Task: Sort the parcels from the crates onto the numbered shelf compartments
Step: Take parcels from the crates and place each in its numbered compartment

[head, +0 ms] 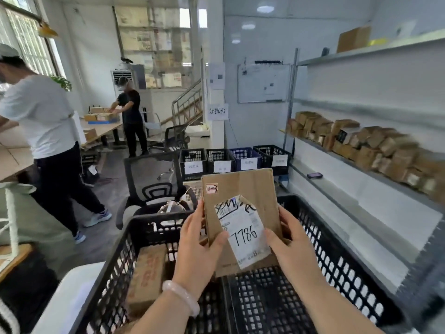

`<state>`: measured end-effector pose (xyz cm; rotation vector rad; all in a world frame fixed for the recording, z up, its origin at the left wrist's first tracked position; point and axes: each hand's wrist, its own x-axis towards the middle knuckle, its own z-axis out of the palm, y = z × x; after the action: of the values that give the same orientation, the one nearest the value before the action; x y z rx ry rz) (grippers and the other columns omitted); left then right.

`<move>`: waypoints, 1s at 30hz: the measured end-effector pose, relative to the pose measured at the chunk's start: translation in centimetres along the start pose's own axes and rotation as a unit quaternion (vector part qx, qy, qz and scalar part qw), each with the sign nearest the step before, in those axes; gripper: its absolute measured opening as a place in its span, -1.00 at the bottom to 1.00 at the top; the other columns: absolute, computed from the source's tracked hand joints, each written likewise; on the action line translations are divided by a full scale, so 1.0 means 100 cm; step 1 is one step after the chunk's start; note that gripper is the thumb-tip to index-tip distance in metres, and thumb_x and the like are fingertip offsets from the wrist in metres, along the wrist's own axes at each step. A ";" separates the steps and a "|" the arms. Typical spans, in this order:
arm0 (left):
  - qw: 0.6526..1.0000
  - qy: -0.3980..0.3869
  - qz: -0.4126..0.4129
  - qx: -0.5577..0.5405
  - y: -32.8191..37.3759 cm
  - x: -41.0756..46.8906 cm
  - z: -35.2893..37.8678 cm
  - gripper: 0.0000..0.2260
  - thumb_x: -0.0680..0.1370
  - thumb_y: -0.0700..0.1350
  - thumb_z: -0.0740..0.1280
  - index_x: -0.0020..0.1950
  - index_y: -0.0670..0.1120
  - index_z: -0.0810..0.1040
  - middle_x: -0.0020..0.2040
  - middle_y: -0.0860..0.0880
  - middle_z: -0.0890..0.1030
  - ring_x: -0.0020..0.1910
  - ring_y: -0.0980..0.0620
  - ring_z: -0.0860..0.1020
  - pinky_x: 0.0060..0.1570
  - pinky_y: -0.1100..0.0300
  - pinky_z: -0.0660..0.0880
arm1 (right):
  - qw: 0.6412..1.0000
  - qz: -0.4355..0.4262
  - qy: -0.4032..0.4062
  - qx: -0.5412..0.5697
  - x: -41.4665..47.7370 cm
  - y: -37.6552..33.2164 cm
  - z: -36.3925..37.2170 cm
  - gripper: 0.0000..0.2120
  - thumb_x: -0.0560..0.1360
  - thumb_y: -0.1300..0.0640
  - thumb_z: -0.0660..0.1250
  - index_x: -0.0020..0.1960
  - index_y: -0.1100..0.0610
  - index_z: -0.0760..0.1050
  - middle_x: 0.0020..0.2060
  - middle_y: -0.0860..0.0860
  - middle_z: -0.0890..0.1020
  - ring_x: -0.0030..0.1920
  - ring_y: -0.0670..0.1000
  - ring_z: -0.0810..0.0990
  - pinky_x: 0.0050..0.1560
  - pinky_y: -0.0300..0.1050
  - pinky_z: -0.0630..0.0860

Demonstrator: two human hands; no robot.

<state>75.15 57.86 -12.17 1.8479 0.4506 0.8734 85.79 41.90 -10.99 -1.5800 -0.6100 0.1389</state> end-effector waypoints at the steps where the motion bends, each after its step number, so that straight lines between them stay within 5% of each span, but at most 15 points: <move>1: 1.000 -0.002 0.014 0.001 0.006 0.001 0.014 -0.29 0.54 -0.06 0.41 0.45 0.44 0.07 0.28 0.28 0.31 0.08 0.61 0.34 -0.10 0.49 0.49 | 1.000 0.000 0.004 0.001 -0.004 -0.001 -0.014 -0.52 0.53 0.13 0.37 0.27 -0.32 0.33 0.08 -0.35 0.52 0.00 -0.37 0.54 -0.18 -0.37 0.56; 6: 0.990 -0.092 0.100 0.047 0.036 -0.001 0.098 -0.40 0.62 0.01 0.28 0.34 0.56 -0.01 0.36 0.28 0.29 0.21 0.48 0.29 0.01 0.63 0.31 | 0.995 -0.004 0.089 -0.039 -0.020 -0.001 -0.100 -0.47 0.50 0.09 0.41 0.27 -0.39 0.28 0.11 -0.43 0.49 0.16 -0.28 0.50 0.08 -0.24 0.56; 9: 0.979 -0.159 0.126 0.029 0.062 -0.013 0.158 -0.40 0.61 0.05 0.28 0.28 0.65 0.00 0.45 0.18 0.20 0.29 0.28 0.35 0.13 0.44 0.48 | 0.987 -0.007 0.141 -0.072 -0.031 0.002 -0.160 -0.47 0.49 0.10 0.42 0.22 -0.42 0.30 0.12 -0.41 0.51 0.19 -0.27 0.49 0.13 -0.17 0.55; 12: 0.972 -0.204 0.116 0.005 0.087 -0.033 0.218 -0.24 0.50 0.08 0.45 0.24 0.69 -0.05 0.34 0.37 0.03 0.40 0.15 0.26 0.27 0.24 0.48 | 0.978 -0.014 0.182 -0.106 -0.045 0.006 -0.220 -0.41 0.48 0.15 0.44 0.35 -0.29 0.30 0.19 -0.29 0.52 0.19 -0.22 0.52 0.06 -0.14 0.60; 14: 0.966 -0.230 0.117 -0.026 0.106 -0.048 0.263 -0.18 0.45 0.03 0.52 0.25 0.70 0.00 0.30 0.43 0.03 0.41 0.16 0.24 0.37 0.18 0.40 | 0.971 -0.008 0.202 -0.128 -0.059 0.006 -0.264 -0.40 0.49 0.14 0.43 0.35 -0.30 0.26 0.22 -0.30 0.48 0.16 -0.26 0.51 0.00 -0.21 0.61; 15: 0.963 -0.238 0.120 -0.045 0.116 -0.055 0.285 -0.18 0.44 -0.02 0.53 0.25 0.68 0.05 0.32 0.41 0.07 0.40 0.18 0.25 0.34 0.31 0.38 | 0.968 -0.003 0.210 -0.139 -0.066 0.006 -0.287 -0.39 0.49 0.11 0.42 0.34 -0.34 0.22 0.23 -0.32 0.46 0.16 -0.26 0.50 0.00 -0.20 0.61; 17: 0.955 -0.259 0.122 -0.071 0.137 -0.071 0.329 -0.19 0.43 -0.06 0.55 0.26 0.64 0.12 0.35 0.34 0.14 0.34 0.23 0.28 0.25 0.48 0.34 | 0.956 0.004 0.237 -0.175 -0.079 0.010 -0.335 -0.34 0.47 0.02 0.43 0.37 -0.40 0.16 0.25 -0.33 0.43 0.22 -0.19 0.48 0.06 -0.06 0.62; 19: 0.951 -0.265 0.139 -0.082 0.154 -0.089 0.373 -0.16 0.40 -0.07 0.58 0.29 0.63 0.13 0.38 0.28 0.19 0.31 0.33 0.30 0.29 0.43 0.33 | 0.940 0.006 0.266 -0.213 -0.094 0.014 -0.384 -0.28 0.45 -0.01 0.45 0.39 -0.44 0.11 0.26 -0.32 0.43 0.25 -0.19 0.45 0.11 -0.01 0.59; 23: 0.935 -0.294 0.148 -0.128 0.187 -0.132 0.452 -0.16 0.37 -0.14 0.60 0.34 0.49 0.20 0.33 0.35 0.19 0.26 0.56 0.22 0.13 0.65 0.26 | 0.917 0.000 0.312 -0.249 -0.130 0.017 -0.471 -0.23 0.42 0.07 0.49 0.35 -0.45 0.12 0.26 -0.33 0.42 0.21 -0.34 0.44 0.09 -0.18 0.57; 26: 0.924 -0.317 0.150 -0.152 0.209 -0.164 0.504 -0.16 0.35 -0.13 0.61 0.33 0.49 0.21 0.32 0.37 0.20 0.28 0.51 0.24 0.15 0.64 0.27 | 0.899 0.015 0.343 -0.271 -0.157 0.018 -0.527 -0.23 0.40 0.04 0.51 0.42 -0.35 0.15 0.29 -0.24 0.44 0.21 -0.29 0.46 0.08 -0.18 0.58; 30: 0.914 -0.341 0.149 -0.163 0.231 -0.195 0.558 -0.15 0.35 -0.09 0.61 0.28 0.61 0.20 0.32 0.41 0.19 0.30 0.34 0.33 0.25 0.51 0.29 | 0.863 0.045 0.365 -0.345 -0.184 0.016 -0.582 -0.23 0.41 -0.11 0.46 0.36 -0.48 0.01 0.24 -0.31 0.38 0.22 -0.20 0.46 0.19 -0.06 0.54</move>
<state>101.56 0.12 -11.78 1.7852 -0.4036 0.4069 96.39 -18.20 -10.49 -2.1651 0.0467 -0.6630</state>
